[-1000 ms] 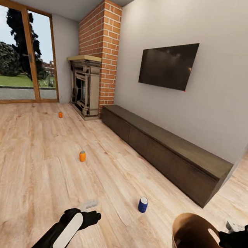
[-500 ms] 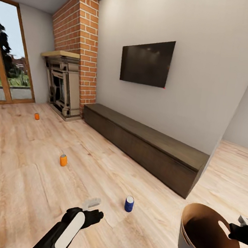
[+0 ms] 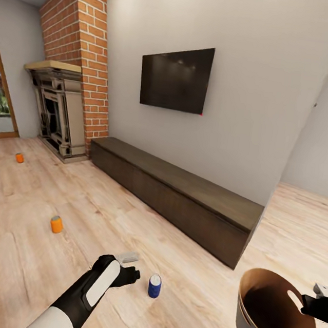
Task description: Put the three can of soda from the living room inside the tash can in the kitchen.
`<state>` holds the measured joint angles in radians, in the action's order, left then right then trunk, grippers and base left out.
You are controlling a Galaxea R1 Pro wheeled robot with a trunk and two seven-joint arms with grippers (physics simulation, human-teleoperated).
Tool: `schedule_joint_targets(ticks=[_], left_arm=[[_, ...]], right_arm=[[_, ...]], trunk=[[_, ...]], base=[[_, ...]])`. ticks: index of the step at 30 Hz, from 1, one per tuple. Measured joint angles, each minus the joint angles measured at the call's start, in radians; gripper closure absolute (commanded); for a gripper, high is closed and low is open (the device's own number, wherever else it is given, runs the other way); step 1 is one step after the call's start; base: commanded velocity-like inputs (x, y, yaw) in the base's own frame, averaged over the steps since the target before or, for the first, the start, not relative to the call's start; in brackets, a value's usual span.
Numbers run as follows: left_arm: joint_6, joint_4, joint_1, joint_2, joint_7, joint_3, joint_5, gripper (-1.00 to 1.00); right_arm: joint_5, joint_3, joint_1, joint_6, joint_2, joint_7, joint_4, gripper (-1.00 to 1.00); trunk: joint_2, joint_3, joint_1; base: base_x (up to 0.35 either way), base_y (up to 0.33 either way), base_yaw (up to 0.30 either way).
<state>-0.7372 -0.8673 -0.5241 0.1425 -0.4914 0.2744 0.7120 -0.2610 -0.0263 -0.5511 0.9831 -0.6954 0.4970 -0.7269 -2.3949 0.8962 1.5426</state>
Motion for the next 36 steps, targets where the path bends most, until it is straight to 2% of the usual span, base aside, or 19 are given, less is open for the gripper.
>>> schedule_joint_targets(ticks=[3, 6, 9, 16, 22, 28, 33, 36], left_arm=[[0.000, 0.015, -0.012, 0.005, -0.034, 0.027, -0.001, -1.00], [-0.001, 0.022, -0.034, 0.008, -0.102, 0.070, 0.004, -1.00], [-0.002, 0.030, -0.047, 0.015, -0.130, 0.086, 0.007, -1.00], [0.001, 0.082, -0.055, 0.020, -0.140, 0.096, 0.008, -1.00], [0.000, 0.108, -0.056, 0.019, -0.146, 0.104, 0.008, -1.00], [0.002, 0.176, -0.056, 0.004, -0.150, 0.106, -0.002, -1.00], [0.046, 0.257, -0.056, -0.007, -0.144, 0.110, -0.005, -1.00], [0.060, 0.267, -0.056, -0.010, -0.138, 0.112, -0.005, -1.00]], right_arm=[[-0.008, -0.002, 0.000, 0.002, 0.000, -0.001, -0.001, 1.00], [0.006, -0.003, 0.001, 0.001, 0.000, -0.003, -0.001, 1.00], [0.005, -0.001, 0.000, 0.008, 0.000, -0.002, -0.001, 1.00], [0.003, -0.002, 0.000, 0.011, 0.000, -0.002, -0.011, 1.00], [0.004, -0.005, 0.001, 0.011, 0.000, -0.002, -0.014, 1.00], [0.007, -0.008, 0.001, 0.009, 0.001, -0.003, -0.014, 1.00], [0.006, -0.011, 0.001, 0.009, 0.001, -0.003, -0.015, 1.00], [0.008, -0.011, 0.002, 0.009, 0.001, -0.003, -0.019, 1.00]], trunk=[[0.000, 0.000, 0.000], [0.000, 0.001, 0.000], [0.000, 0.003, 0.000], [0.000, 0.005, 0.000], [0.000, 0.008, 0.000], [0.000, 0.010, 0.000], [0.000, 0.011, 0.000], [0.000, 0.011, 0.000]], base=[[0.341, -0.143, -0.171], [0.341, -0.150, -0.241], [0.340, -0.155, -0.270], [0.317, -0.164, -0.281], [0.081, -0.044, -0.284], [0.011, -0.006, -0.256], [0.035, -0.001, -0.068], [0.239, 0.000, -0.010]])
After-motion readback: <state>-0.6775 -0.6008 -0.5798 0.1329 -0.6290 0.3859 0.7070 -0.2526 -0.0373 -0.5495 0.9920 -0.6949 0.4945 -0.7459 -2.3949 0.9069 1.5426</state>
